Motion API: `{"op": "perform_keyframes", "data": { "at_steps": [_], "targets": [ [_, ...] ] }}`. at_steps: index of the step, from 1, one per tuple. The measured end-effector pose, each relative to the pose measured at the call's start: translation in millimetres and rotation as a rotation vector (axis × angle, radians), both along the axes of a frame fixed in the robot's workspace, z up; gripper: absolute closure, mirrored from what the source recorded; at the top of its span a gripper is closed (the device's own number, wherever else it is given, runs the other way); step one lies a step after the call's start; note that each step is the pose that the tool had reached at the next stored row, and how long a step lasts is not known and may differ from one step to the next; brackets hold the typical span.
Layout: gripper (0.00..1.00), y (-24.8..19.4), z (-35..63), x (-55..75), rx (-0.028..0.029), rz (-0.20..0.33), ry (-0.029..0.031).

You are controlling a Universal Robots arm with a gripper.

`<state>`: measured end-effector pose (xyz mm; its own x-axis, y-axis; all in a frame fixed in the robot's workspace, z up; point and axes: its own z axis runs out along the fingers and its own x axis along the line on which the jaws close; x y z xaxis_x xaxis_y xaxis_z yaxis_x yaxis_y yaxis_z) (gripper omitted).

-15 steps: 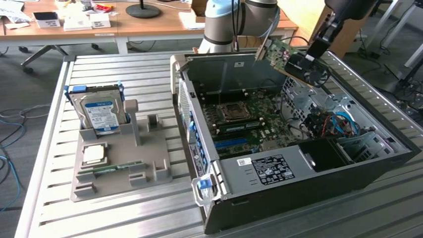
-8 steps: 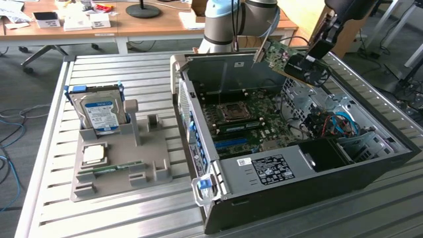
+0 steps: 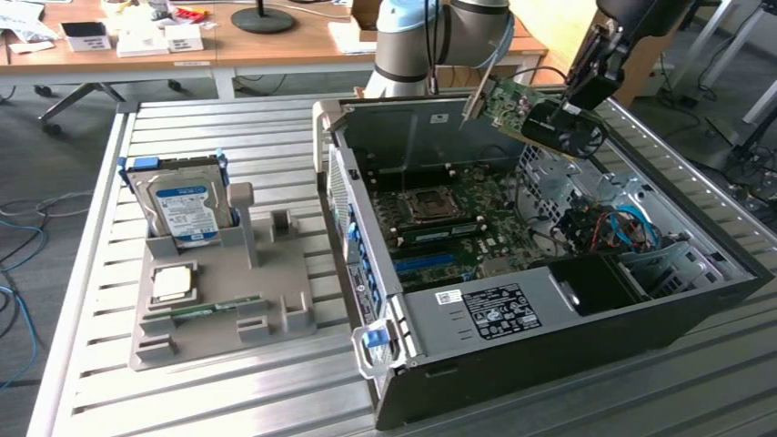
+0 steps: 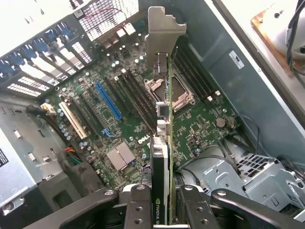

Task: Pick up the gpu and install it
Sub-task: 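Insert the gpu into the slot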

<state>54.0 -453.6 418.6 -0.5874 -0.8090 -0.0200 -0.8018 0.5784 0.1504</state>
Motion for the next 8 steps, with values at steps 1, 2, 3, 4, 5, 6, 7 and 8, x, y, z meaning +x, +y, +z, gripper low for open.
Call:
{"op": "perform_keyframes", "data": {
  "at_steps": [1,2,3,4,5,6,7,8],
  "targets": [
    [0.73,0.0,0.0,0.0,0.0000,0.000,0.0000],
    [0.73,0.0,0.0,0.0,0.0001,0.000,0.0000],
    [0.73,0.0,0.0,0.0,0.0001,0.000,0.0000],
    [0.73,0.0,-0.1,0.0,0.0001,0.003,-0.0001],
    [0.73,0.1,-0.2,0.0,0.0003,0.012,-0.0006],
    [0.73,0.1,-0.2,0.1,0.0003,0.026,-0.0009],
    [0.73,0.1,-0.1,0.0,0.0001,0.043,-0.0013],
    [0.73,0.0,-0.2,0.0,0.0001,0.060,-0.0020]
  ]
}}
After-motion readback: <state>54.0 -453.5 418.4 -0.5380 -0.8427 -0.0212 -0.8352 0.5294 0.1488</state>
